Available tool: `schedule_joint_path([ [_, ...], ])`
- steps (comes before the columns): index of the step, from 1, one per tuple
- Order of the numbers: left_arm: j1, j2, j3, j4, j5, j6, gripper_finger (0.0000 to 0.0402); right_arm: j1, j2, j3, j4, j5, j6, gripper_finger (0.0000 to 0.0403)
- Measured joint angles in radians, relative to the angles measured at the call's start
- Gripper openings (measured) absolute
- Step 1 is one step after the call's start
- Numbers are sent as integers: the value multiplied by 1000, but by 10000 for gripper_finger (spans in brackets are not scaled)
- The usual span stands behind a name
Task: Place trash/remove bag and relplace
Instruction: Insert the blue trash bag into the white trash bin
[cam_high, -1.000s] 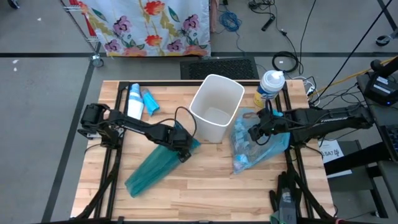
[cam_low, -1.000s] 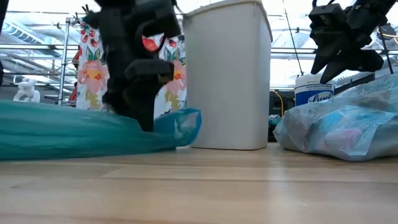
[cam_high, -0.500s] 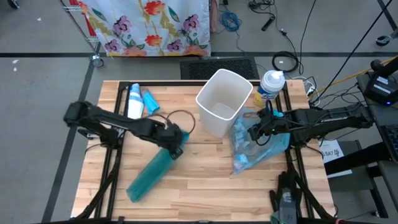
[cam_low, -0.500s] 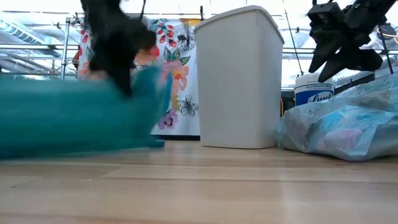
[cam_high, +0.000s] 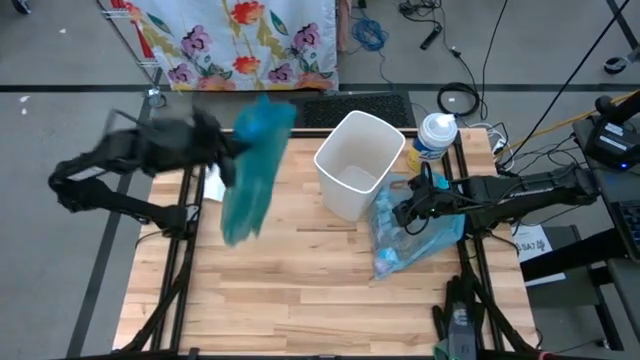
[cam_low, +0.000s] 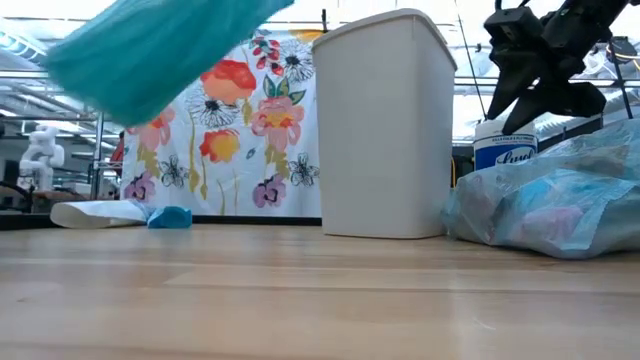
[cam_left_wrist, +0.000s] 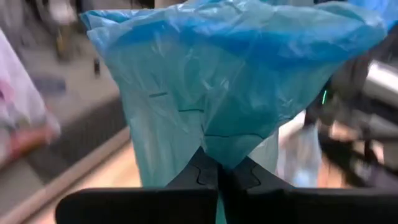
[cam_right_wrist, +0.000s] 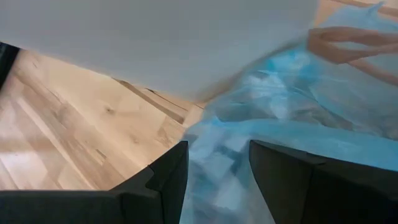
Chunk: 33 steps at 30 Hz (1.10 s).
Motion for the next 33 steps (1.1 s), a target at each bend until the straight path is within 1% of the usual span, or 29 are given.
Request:
schedule_joint_path([
  [4, 80, 29, 155, 82, 8, 186, 1, 0, 35, 0, 34, -1, 19, 162],
  [7, 126, 75, 248, 189, 64, 304, 1, 0, 62, 0, 63, -1, 20, 162],
  [8, 140, 91, 275, 223, 106, 338, 1, 0, 69, 0, 63, -1, 30, 162],
  [12, 206, 182, 359, 379, 363, 415, 1, 6, 89, 0, 91, 24, 80, 162],
  [16, 284, 296, 442, 492, 603, 402, 0, 14, 92, 0, 125, 51, 117, 162],
  [19, 329, 396, 508, 574, 789, 320, 0, 27, 92, 0, 154, 97, 136, 162],
  [23, 377, 510, 629, 718, 964, 196, 0, 43, 95, 0, 169, 139, 163, 162],
  [25, 398, 558, 685, 767, 1010, 153, 0, 47, 102, 0, 167, 155, 176, 162],
  [27, 417, 597, 725, 767, 1026, 137, 0, 47, 102, 0, 168, 156, 177, 162],
  [32, 433, 667, 728, 749, 1076, 172, 0, 49, 103, 0, 190, 176, 177, 162],
  [33, 434, 681, 727, 748, 1072, 174, 0, 51, 103, 0, 190, 181, 177, 162],
])
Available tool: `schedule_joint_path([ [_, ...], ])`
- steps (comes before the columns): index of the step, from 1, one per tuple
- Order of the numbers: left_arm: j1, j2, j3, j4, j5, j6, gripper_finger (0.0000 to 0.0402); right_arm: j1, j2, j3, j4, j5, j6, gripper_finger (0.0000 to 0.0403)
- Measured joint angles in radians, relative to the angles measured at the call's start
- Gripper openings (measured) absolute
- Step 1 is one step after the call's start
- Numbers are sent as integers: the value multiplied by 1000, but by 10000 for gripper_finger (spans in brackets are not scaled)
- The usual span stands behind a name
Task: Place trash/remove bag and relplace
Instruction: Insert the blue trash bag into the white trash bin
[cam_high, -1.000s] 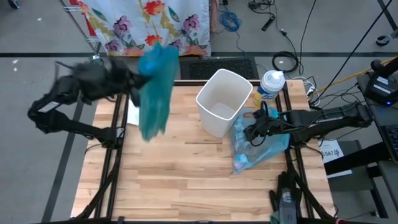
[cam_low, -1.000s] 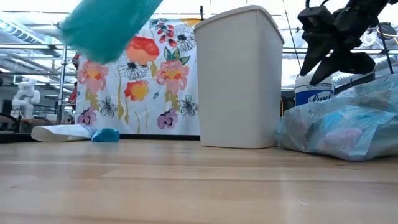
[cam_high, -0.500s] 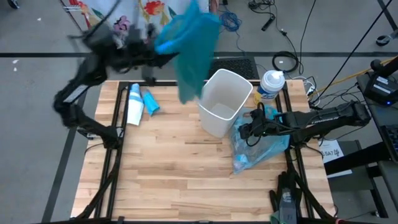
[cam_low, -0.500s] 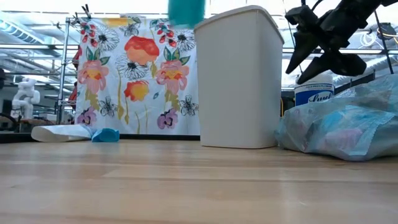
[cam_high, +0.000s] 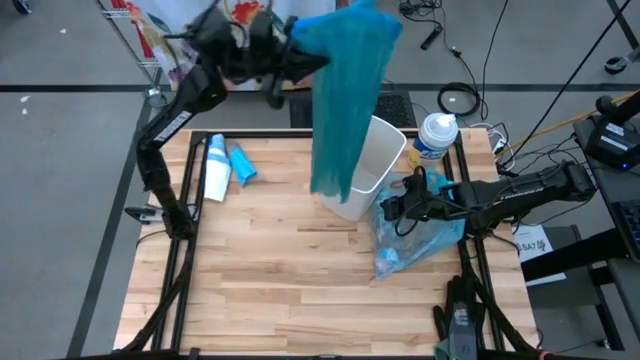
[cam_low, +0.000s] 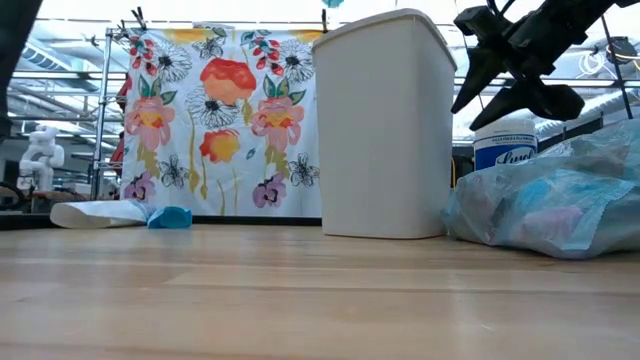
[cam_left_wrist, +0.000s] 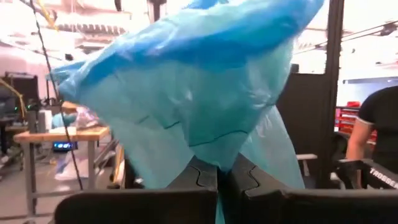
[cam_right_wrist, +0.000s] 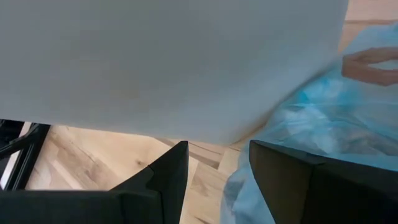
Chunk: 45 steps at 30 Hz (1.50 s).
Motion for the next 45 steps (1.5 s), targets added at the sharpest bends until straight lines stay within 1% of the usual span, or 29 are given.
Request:
schedule_joint_path([
  [7, 13, 59, 0, 65, -5, -4, 0, 1, 1, 0, 4, 5, 0, 162],
  [10, 15, 69, 0, 57, -9, -5, 0, 1, 3, 0, 16, 16, 0, 162],
  [13, 11, 67, 1, -41, 10, 13, 4, 1, 3, 0, 26, 43, 0, 162],
  [16, 13, 67, 2, -206, 11, 103, 18, 1, 3, 0, 26, 52, -6, 162],
  [18, 9, 76, -11, -276, 9, 127, 29, 1, 3, 0, 25, 52, -15, 162],
  [22, -10, 101, -66, -339, 29, 134, 44, 1, 3, 0, 25, 52, -24, 162],
  [24, -23, 109, -109, -334, 54, 166, 47, 1, 3, 0, 25, 52, -25, 162],
  [26, -39, 109, -156, -323, 58, 196, 48, 4, 3, 0, 25, 50, -26, 162],
  [30, -68, 93, -255, -256, 35, 203, 49, 21, 3, 0, 26, 47, -23, 162],
  [34, -93, 52, -399, -104, -74, 180, 49, 45, 3, 0, 28, 45, -3, 162],
  [38, -95, -21, -585, 77, -194, 129, 49, 71, 3, 0, 28, 44, 22, 162],
  [44, -119, -137, -905, 373, -273, 13, 50, 107, 3, 0, 23, 44, 50, 162],
  [45, -131, -152, -954, 425, -309, -6, 50, 111, 3, 0, 22, 44, 52, 162],
])
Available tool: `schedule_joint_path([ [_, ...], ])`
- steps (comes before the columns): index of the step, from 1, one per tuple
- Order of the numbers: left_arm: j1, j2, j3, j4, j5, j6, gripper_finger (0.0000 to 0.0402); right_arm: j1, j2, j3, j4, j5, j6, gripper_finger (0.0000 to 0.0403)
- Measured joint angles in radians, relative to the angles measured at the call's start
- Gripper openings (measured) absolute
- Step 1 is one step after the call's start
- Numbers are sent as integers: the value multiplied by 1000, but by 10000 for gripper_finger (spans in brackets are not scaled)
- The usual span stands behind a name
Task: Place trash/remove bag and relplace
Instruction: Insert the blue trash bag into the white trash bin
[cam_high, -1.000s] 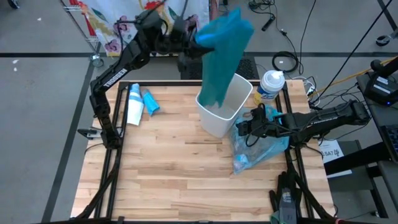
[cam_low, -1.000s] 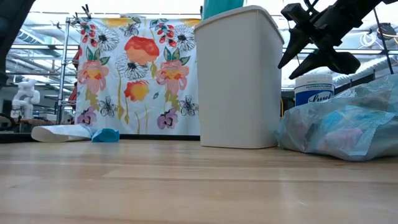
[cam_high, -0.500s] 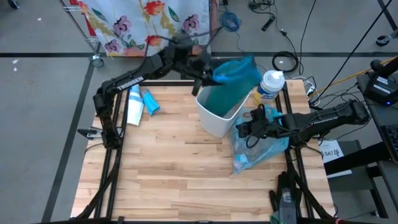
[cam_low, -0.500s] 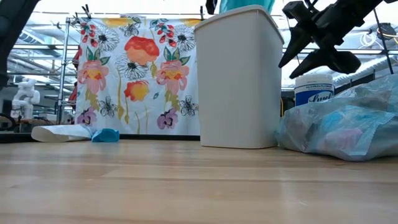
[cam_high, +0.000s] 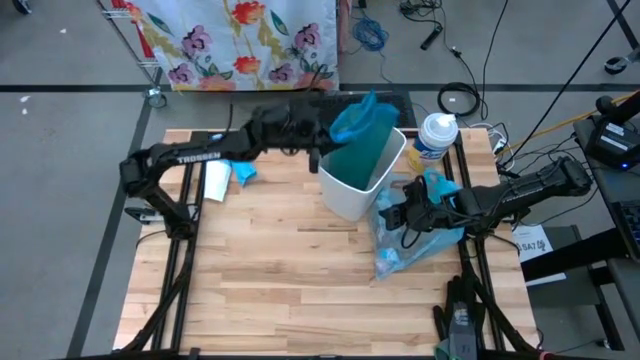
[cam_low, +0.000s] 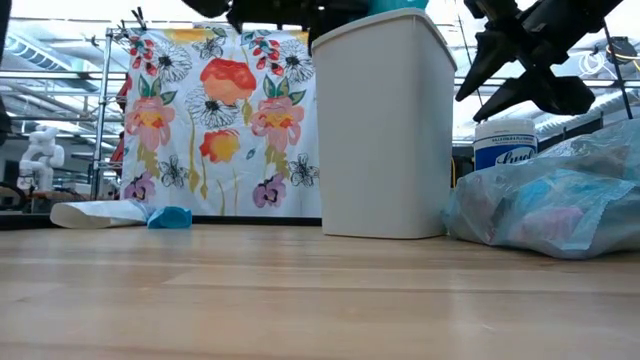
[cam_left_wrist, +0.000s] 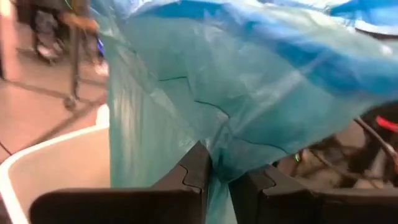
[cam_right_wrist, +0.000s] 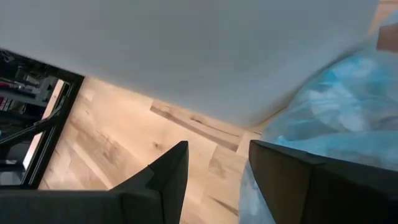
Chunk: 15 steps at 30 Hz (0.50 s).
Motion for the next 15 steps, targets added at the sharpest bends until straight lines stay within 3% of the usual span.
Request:
schedule_joint_path([
  [4, -25, -19, -130, 193, -115, -69, 50, 4, 0, 0, 0, 0, 3, 162],
  [9, -22, -20, -126, 213, -123, -73, 50, 3, 0, 0, 0, 1, 8, 162],
  [15, -11, -20, -126, 199, -46, -175, 56, 3, 0, 0, 0, 1, 8, 162],
])
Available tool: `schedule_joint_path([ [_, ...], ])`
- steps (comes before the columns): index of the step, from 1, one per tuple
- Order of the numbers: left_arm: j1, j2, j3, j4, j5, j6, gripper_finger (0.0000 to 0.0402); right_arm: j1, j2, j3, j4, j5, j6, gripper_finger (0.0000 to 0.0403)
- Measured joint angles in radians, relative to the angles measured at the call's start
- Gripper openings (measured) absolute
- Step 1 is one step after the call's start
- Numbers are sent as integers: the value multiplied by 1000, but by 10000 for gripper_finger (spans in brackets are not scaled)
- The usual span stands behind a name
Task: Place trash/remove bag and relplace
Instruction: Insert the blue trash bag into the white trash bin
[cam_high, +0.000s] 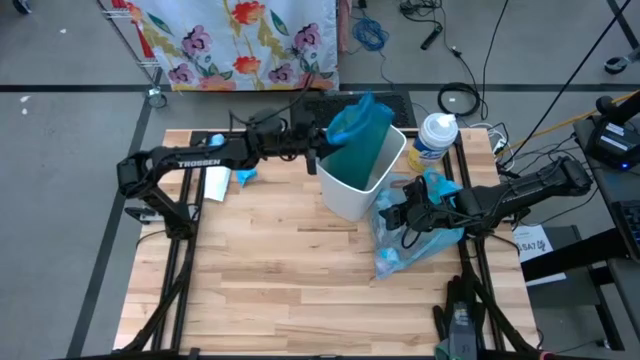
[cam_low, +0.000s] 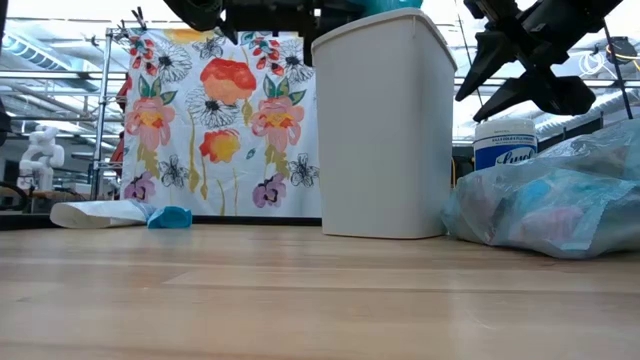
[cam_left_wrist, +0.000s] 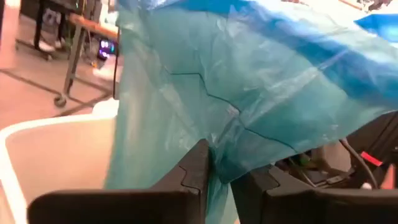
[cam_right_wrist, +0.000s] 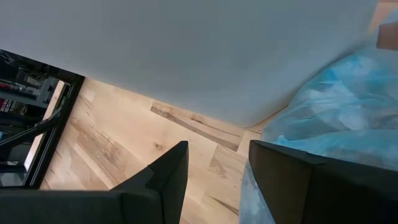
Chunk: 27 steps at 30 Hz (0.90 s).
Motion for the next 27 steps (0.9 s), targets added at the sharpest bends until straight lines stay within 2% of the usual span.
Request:
schedule_joint_path([
  [7, 21, 0, 0, -88, 83, -54, 120, 0, 0, 0, 0, 0, 20, 162],
  [12, 23, 0, 0, -87, 89, -54, 175, 0, 0, 0, 0, 1, 28, 162],
  [16, 23, -5, 0, -97, 178, -40, 188, 0, 0, 0, 0, 1, 43, 162],
  [18, 20, -20, 0, -128, 185, 8, 188, 0, 0, 0, 0, 1, 45, 162],
  [21, 17, -57, 0, -215, 129, 108, 189, 0, -10, 0, -1, 2, 44, 162],
  [27, 18, -149, 1, -368, -61, 332, 189, 0, -86, 0, -2, 53, 24, 162],
])
